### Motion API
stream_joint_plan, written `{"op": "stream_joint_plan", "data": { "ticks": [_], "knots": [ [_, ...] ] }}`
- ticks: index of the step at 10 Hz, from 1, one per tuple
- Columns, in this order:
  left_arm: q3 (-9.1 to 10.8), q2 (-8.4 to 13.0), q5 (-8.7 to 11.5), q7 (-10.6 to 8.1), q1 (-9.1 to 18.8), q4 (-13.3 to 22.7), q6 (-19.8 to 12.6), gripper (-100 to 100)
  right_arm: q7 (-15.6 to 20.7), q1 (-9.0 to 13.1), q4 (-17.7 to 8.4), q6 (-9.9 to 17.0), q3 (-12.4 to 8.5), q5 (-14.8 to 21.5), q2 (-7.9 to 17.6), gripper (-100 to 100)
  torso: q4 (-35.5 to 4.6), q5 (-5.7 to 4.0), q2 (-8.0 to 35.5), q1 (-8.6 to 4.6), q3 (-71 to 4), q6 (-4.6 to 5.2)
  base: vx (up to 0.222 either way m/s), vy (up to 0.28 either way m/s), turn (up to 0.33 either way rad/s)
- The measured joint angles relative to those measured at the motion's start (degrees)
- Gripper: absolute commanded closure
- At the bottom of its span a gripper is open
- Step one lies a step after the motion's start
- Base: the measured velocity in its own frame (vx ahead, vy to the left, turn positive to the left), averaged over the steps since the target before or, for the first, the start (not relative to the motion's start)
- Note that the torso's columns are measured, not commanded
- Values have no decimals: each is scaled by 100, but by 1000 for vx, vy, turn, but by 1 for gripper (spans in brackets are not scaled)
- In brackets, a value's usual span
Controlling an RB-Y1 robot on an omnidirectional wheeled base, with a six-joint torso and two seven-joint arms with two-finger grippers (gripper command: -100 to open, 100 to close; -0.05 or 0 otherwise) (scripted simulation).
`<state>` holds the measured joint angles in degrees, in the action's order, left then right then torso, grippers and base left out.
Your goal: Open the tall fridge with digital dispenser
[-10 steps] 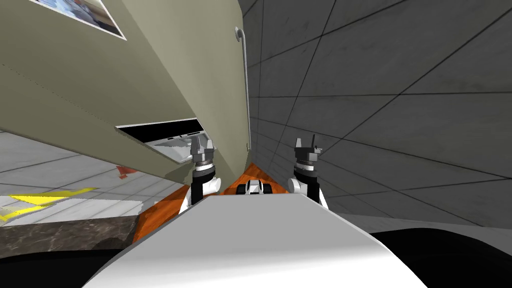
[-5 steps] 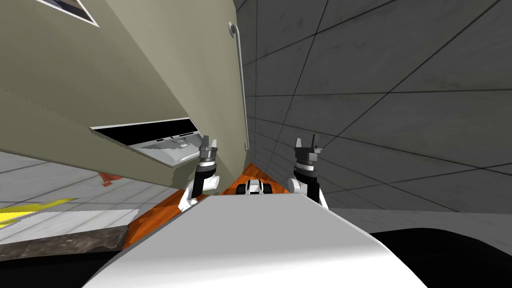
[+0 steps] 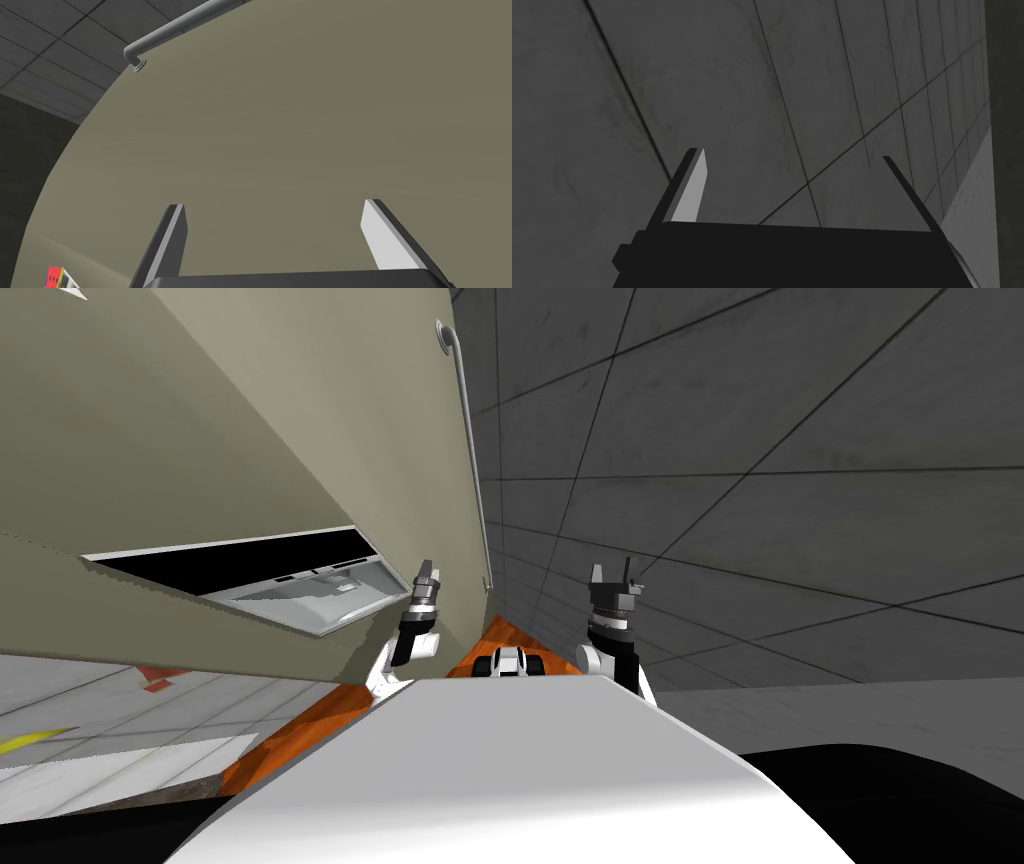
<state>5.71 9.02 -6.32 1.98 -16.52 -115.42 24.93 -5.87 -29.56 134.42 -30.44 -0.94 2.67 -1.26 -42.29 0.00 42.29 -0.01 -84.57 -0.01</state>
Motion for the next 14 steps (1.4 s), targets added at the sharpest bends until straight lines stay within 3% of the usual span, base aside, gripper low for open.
{"op": "stream_joint_plan", "data": {
  "ticks": [14],
  "knots": [
    [226, -232, -655, 450, 1427, 1688, -1448, -100, 0, 0, 0, 0, 0, 0, 0, 0, 0, 0, -1, 1, -1, 1, 15, -1, -102]
  ]
}}
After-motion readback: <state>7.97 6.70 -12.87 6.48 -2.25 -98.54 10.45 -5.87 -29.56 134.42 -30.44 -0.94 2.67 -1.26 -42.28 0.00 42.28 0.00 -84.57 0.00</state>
